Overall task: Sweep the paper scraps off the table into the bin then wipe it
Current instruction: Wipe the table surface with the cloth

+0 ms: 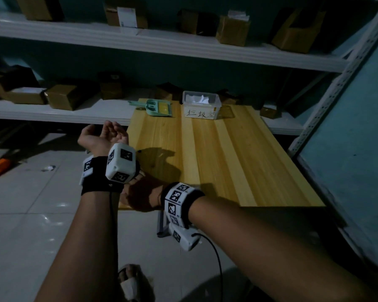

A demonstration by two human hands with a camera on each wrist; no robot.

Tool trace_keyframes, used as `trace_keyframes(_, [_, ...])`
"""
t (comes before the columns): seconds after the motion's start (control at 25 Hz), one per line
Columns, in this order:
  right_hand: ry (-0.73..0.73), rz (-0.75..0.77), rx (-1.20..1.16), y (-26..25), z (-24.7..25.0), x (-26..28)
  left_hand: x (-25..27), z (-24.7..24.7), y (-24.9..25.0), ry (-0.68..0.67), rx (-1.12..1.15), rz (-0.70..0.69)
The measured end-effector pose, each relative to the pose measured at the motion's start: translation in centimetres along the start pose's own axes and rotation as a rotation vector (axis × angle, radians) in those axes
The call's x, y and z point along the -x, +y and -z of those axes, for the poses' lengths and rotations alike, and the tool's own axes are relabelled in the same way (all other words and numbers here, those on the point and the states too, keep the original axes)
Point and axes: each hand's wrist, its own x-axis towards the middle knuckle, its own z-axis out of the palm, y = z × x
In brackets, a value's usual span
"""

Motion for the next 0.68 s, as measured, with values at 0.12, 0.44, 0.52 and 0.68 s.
trace_keyframes(0.12, [0.001, 0.031, -0.033, 1.7, -3.0, -0.6, 0.6, 0.3, -0.8, -0.002, -0.022, 0.013])
trace_keyframes(0.44, [0.06, -0.387, -0.24, 13.0, -8.8, 10.4, 1.6, 1.1, -3.4, -0.042, -0.102, 0.084])
trace_keyframes(0.52, [0.069, -0.533, -0.363, 15.6, -9.5, 14.9, 1.9, 1.1, -4.0, -0.053, -0.108, 0.085])
trace_keyframes(0.68, [0.055, -0.856, -0.419, 20.7, -12.5, 21.4, 2.4, 1.5, -5.1, -0.058, -0.138, 0.09])
